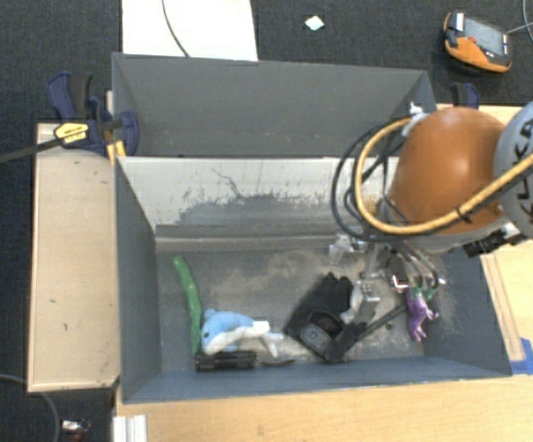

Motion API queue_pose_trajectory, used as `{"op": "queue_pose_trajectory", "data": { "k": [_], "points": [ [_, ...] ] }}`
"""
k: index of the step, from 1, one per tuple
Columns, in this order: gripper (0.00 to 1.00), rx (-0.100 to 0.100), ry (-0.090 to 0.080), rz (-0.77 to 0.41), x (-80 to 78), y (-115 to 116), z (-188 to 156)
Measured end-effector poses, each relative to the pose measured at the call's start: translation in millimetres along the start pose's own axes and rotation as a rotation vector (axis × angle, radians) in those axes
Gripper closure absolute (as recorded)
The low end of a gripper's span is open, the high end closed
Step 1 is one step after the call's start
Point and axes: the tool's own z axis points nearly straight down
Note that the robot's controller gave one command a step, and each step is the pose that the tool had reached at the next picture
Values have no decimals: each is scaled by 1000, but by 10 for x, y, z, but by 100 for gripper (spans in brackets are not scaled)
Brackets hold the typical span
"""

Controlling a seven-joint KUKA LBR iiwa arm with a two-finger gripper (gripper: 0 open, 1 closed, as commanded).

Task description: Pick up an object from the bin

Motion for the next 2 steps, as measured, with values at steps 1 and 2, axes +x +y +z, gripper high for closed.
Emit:
{"op": "queue_pose_trajectory", "data": {
  "k": [1, 2],
  "points": [
    [0, 0, -8, 1, -17, -1, -39],
    [0, 1, -13, -103, -84, -327, 1214]
  ]
}}
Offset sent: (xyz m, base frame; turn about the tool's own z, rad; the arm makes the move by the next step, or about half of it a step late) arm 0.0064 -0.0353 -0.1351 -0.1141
